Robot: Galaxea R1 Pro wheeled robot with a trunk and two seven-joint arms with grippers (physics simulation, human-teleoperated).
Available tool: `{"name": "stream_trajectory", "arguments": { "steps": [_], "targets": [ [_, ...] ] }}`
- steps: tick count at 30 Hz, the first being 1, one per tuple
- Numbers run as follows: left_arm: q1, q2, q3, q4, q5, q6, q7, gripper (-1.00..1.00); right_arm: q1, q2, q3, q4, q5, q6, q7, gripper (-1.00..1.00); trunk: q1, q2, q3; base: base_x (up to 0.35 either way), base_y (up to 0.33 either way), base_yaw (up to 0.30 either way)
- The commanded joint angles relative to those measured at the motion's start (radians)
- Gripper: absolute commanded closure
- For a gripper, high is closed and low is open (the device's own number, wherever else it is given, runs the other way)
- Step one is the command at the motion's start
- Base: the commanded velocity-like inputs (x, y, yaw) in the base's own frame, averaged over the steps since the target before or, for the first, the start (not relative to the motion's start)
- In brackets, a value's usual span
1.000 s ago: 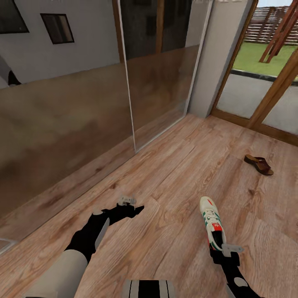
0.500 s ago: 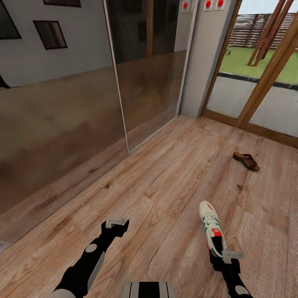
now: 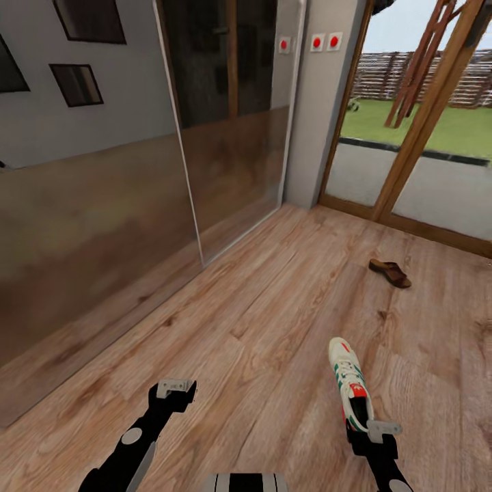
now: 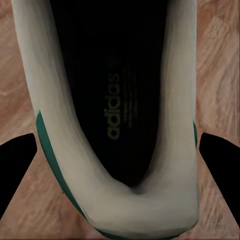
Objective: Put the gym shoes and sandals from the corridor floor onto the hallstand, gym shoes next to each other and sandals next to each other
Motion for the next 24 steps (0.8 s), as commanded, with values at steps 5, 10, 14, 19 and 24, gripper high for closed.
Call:
{"name": "stream_trajectory", "arguments": {
  "steps": [5,10,14,19,24],
  "targets": [
    [0.044,0.015,0.006,0.001,0.003,-0.006,0.025,-1.00,0.000,0.003,-0.004,0.022,0.010,-0.004,-0.004,1.00,-0.002,0.001,0.025,0.000,0.000,-0.213],
    [0.056,0.031,0.009,0.001,0.004,-0.006,0.036,-1.00,0.002,0.003,-0.004,0.043,0.010,-0.004,-0.004,1.00,-0.005,0.002,0.051,0.000,0.000,-0.209],
    [0.058,0.038,0.009,0.002,0.001,-0.006,0.038,-1.00,0.002,0.003,-0.005,0.051,0.010,-0.005,-0.004,1.00,-0.006,0.003,0.072,0.000,0.000,-0.163],
    [0.060,0.043,0.009,0.002,-0.002,-0.005,0.040,-1.00,0.006,0.002,-0.005,0.057,0.010,-0.030,-0.004,1.00,-0.009,0.004,0.099,0.000,0.000,-0.135],
    [0.072,0.044,0.009,0.008,-0.002,-0.005,0.051,-1.00,0.009,0.002,-0.005,0.062,0.010,-0.069,-0.004,1.00,-0.021,0.026,0.123,0.000,0.000,-0.126]
  ]
}}
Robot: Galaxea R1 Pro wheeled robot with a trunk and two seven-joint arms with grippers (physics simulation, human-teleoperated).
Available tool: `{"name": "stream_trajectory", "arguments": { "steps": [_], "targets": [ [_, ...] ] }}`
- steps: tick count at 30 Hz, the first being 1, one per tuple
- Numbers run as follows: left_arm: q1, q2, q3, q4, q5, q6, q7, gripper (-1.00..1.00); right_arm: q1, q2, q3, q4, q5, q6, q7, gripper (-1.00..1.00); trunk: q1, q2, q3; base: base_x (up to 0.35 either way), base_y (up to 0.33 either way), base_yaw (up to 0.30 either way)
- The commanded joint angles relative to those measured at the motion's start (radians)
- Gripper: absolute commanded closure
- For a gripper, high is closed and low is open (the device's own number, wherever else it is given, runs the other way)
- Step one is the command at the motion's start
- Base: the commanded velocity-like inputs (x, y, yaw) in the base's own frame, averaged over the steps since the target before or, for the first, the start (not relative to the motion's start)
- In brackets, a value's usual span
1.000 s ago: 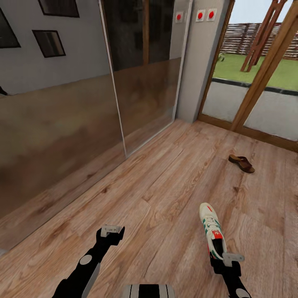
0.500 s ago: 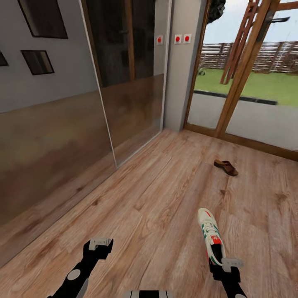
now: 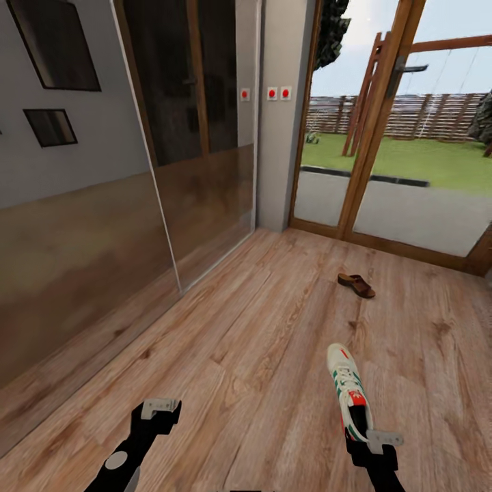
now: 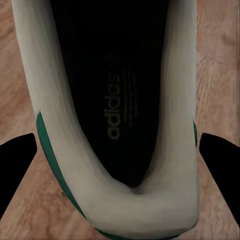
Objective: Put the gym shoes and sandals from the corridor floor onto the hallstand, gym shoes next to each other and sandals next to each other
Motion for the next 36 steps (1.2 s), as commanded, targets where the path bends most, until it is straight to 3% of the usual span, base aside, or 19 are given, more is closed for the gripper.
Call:
{"name": "stream_trajectory", "arguments": {
  "steps": [1,15,23,36],
  "targets": [
    [0.005,0.000,-0.001,0.004,0.001,-0.004,0.007,-1.00,0.000,0.000,-0.004,0.003,0.010,-0.010,-0.005,1.00,-0.004,0.007,0.004,0.000,0.000,-0.123],
    [0.058,-0.001,0.003,0.051,0.013,-0.031,0.046,-1.00,0.001,-0.001,-0.004,0.007,0.010,-0.023,-0.005,1.00,-0.058,0.105,0.069,0.000,0.000,-0.073],
    [0.063,0.001,0.059,0.159,0.013,-0.152,0.047,-1.00,0.001,0.002,-0.003,0.009,0.011,-0.022,-0.004,1.00,-0.088,0.161,0.107,0.000,0.000,-0.006],
    [0.064,0.003,0.123,0.204,0.011,-0.184,0.045,-1.00,0.001,0.008,-0.002,0.055,0.012,-0.022,-0.003,1.00,-0.138,0.252,0.167,0.000,0.000,0.000]
  ]
}}
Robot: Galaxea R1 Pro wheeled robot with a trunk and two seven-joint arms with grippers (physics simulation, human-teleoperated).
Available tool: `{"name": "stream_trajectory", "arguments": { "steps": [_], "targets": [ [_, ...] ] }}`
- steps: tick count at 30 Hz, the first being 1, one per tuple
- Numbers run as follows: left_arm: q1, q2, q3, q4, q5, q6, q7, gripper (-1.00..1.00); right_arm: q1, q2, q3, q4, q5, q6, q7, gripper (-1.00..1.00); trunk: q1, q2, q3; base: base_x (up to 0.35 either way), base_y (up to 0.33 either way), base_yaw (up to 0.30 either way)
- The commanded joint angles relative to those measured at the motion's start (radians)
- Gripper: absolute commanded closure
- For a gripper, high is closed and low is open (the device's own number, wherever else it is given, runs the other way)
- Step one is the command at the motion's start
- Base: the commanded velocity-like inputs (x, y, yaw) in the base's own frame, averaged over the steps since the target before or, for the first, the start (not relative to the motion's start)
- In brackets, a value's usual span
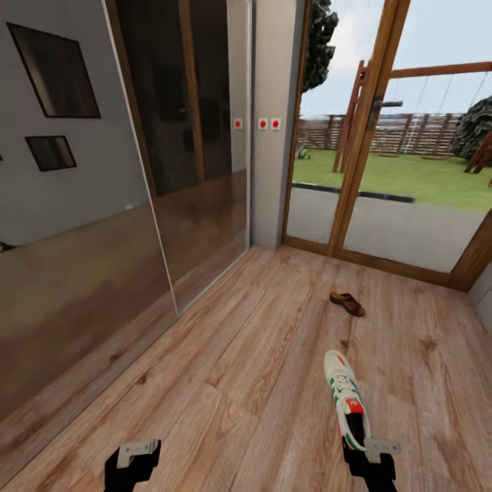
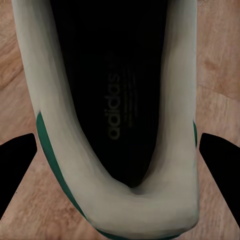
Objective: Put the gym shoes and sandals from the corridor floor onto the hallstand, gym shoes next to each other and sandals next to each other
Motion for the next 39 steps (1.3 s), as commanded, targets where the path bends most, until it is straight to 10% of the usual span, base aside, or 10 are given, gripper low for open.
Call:
{"name": "stream_trajectory", "arguments": {
  "steps": [1,39],
  "targets": [
    [0.000,0.000,0.002,0.001,0.001,-0.003,-0.001,-1.00,-0.001,0.000,-0.003,0.002,0.010,-0.003,-0.006,1.00,-0.004,0.007,0.004,0.000,0.000,0.000],
    [0.000,-0.001,0.006,0.028,-0.005,-0.033,-0.001,-1.00,-0.001,0.000,-0.003,0.005,0.010,-0.002,-0.004,1.00,-0.027,0.049,0.063,0.093,-0.001,0.000]
  ]
}}
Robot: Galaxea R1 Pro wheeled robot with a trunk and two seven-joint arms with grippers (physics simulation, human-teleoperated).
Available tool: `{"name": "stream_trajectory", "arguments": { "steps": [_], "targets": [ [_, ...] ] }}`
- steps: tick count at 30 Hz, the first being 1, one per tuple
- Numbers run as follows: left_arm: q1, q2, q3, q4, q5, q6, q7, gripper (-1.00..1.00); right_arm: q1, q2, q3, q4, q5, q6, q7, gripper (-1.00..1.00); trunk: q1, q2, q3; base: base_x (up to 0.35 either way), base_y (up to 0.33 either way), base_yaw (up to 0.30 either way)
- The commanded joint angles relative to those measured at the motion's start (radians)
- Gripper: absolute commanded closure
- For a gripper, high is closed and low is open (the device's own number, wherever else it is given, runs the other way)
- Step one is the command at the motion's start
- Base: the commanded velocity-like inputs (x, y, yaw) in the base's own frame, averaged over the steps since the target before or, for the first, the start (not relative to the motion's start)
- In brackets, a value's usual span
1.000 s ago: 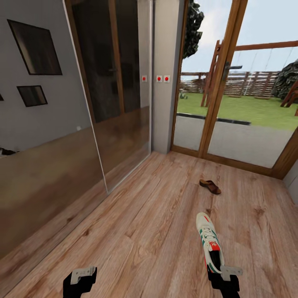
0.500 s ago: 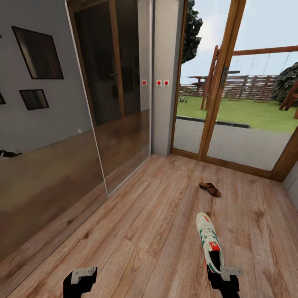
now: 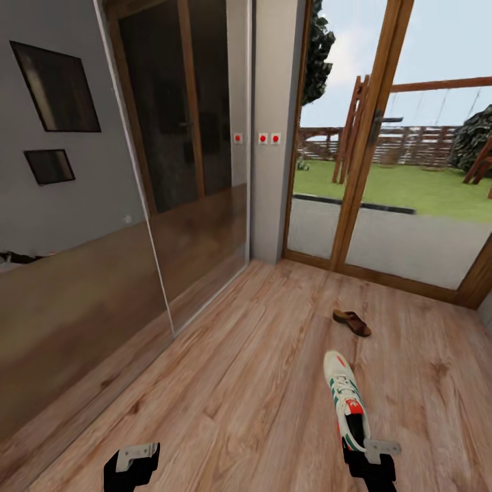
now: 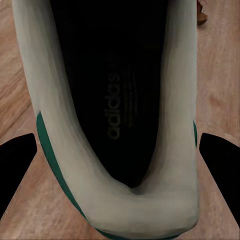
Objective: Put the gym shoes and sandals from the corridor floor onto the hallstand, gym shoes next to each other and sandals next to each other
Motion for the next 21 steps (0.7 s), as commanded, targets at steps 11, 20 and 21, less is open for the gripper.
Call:
{"name": "stream_trajectory", "arguments": {
  "steps": [11,20,21],
  "targets": [
    [-0.001,-0.001,0.001,0.001,-0.001,-0.003,-0.001,-1.00,-0.001,0.002,-0.004,0.000,0.007,-0.003,-0.006,1.00,0.000,0.000,-0.001,0.303,-0.118,0.000],
    [-0.001,-0.001,0.001,0.001,0.002,-0.003,-0.001,-1.00,-0.001,0.003,-0.004,0.001,0.008,-0.002,-0.009,1.00,0.000,0.000,-0.001,0.280,-0.163,-0.034],
    [-0.001,-0.001,0.001,0.001,0.002,-0.003,-0.001,-1.00,-0.001,0.003,-0.004,0.001,0.008,-0.002,-0.009,1.00,0.000,0.000,0.000,0.280,-0.165,-0.195]
  ]
}}
